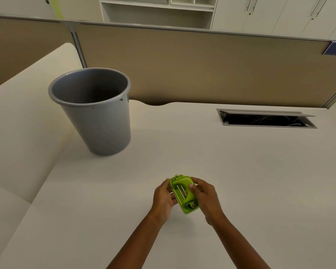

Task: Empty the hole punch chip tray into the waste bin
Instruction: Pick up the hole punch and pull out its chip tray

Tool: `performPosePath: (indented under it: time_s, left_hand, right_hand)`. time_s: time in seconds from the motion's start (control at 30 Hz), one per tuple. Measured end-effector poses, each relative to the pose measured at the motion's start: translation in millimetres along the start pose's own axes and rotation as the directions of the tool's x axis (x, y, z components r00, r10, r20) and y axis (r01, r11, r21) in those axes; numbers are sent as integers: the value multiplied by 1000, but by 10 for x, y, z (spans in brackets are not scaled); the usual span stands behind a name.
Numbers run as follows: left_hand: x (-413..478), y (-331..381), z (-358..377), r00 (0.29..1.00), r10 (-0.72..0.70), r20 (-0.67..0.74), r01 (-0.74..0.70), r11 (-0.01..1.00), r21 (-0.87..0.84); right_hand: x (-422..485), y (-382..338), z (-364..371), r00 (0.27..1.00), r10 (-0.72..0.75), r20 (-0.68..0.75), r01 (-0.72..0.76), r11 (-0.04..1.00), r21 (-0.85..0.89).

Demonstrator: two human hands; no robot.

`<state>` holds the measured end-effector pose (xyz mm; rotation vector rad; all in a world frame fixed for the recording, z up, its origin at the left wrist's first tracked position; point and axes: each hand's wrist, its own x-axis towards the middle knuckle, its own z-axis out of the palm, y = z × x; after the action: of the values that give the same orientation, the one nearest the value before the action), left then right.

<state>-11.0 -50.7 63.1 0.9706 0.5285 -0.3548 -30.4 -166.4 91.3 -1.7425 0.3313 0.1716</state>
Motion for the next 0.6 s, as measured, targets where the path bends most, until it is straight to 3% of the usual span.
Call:
performPosePath:
  time_s: [0.33, 0.6]
  left_hand:
    - [28, -26, -21, 999, -36, 30, 41, 987, -153]
    - [-45, 2, 95, 985, -154, 83, 166, 973, -163]
  right_hand:
    - [9, -70, -38, 999, 43, 6, -44, 994, 104]
    - [-71, -98, 46, 997, -60, 51, 63, 996, -69]
